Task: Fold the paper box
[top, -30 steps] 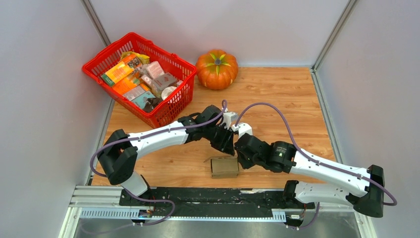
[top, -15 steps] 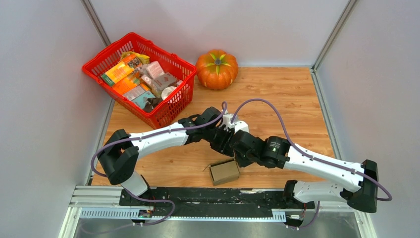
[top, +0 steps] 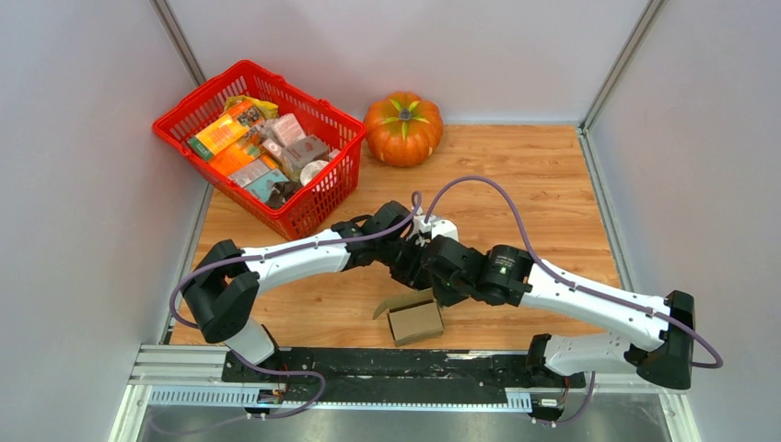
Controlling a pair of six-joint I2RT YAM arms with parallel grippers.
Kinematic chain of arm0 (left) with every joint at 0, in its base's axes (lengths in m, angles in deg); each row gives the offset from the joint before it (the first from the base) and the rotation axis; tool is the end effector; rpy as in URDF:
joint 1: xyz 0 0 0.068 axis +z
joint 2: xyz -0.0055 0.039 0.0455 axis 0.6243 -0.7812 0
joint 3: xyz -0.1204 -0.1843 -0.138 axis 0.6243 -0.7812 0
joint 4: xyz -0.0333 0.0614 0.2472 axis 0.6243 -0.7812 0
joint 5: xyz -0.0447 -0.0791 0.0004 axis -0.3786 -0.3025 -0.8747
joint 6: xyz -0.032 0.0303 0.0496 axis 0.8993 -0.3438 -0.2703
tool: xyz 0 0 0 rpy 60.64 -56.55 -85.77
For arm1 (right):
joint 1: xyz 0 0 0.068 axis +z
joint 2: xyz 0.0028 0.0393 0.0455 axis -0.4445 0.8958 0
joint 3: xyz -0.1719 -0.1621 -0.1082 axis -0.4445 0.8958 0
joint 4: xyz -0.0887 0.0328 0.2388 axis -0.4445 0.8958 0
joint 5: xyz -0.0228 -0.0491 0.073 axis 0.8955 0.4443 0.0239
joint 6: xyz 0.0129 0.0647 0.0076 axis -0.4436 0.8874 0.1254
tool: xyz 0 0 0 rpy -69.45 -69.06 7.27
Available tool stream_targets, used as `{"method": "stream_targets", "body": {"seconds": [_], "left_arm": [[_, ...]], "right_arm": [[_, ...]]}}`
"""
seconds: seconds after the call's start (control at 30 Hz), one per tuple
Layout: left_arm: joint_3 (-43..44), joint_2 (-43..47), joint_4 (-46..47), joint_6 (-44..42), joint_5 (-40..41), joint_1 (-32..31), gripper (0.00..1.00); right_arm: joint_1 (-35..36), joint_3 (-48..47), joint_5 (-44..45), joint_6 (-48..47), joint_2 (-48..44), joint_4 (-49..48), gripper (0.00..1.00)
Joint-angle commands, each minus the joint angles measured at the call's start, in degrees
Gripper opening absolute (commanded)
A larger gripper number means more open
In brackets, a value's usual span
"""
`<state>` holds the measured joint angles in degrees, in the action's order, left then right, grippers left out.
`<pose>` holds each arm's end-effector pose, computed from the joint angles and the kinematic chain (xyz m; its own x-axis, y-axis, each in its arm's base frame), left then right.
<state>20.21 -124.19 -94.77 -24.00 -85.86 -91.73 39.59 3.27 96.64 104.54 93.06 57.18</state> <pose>0.1837 -0.2882 0.2039 -0.8381 0.3797 -0.3916 0.5435 0.5202 -0.6588 0.1038 0.2022 0.2726 -0.7826 -0.3666 -0.5031 -0.4741 0.8747 0.1002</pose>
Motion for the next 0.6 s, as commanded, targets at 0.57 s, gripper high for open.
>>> {"method": "stream_targets", "body": {"seconds": [0.57], "left_arm": [[-0.94, 0.78, 2.47, 1.1, -0.74, -0.07, 0.43]], "right_arm": [[0.29, 5.61, 0.74, 15.07, -3.15, -4.32, 0.0]]}}
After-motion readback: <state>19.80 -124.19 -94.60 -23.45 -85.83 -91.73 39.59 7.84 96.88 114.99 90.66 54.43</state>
